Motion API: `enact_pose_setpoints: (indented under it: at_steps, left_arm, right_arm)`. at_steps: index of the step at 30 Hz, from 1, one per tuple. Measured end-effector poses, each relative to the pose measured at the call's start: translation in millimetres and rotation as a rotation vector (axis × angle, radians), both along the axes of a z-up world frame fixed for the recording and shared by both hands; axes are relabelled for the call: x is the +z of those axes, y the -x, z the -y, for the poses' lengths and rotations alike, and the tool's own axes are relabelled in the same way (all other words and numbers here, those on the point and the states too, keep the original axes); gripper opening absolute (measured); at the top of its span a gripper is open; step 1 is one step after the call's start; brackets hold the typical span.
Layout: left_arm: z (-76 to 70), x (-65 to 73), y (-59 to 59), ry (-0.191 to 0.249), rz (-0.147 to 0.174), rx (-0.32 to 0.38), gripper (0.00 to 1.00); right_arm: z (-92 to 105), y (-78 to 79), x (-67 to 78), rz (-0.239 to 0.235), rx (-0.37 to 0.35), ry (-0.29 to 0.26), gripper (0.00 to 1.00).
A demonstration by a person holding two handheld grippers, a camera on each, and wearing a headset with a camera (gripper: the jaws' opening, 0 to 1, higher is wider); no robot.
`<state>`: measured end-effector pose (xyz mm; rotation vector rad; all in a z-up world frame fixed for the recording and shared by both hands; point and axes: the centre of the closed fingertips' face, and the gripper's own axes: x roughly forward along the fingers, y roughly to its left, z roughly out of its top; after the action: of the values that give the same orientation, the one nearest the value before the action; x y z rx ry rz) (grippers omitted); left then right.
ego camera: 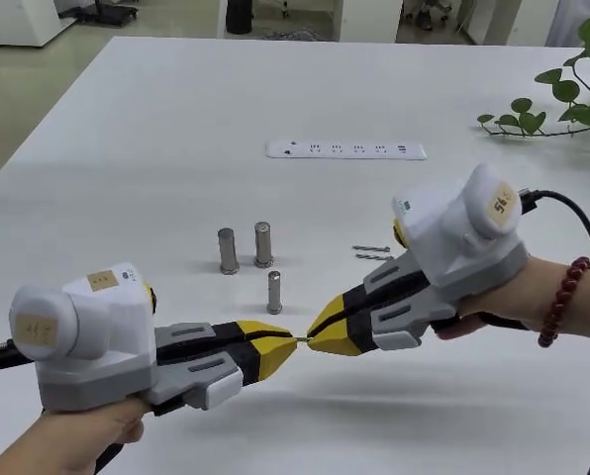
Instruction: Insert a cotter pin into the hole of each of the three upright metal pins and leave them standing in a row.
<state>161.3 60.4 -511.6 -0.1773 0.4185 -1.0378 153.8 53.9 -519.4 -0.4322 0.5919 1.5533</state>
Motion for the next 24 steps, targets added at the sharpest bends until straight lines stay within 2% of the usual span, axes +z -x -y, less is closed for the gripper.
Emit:
enact_pose_setpoints:
  at_steps: [9, 10, 16, 24]
  left_arm:
    - [-4.0, -6.9, -5.0, -0.048, 0.012, 0.028, 0.04]
    - [-6.0, -7.6, -8.0, -0.063, 0.032, 0.045, 0.06]
    - [-13.8, -9.2, -16.5, -0.098, 0.067, 0.096, 0.2]
    - [-22.7, -13.4, -26.8, -0.147, 0.102, 0.168, 0.26]
  right_arm:
    - [2.0, -5.7, -4.2, 0.07, 0.034, 0.048, 0.0]
    - [2.3, -6.8, -4.9, 0.077, 0.035, 0.054, 0.0]
    - [8.5, -17.7, -14.3, 0.142, 0.033, 0.13, 0.0]
    - [13.9, -32.1, -21.5, 0.194, 0.02, 0.189, 0.0]
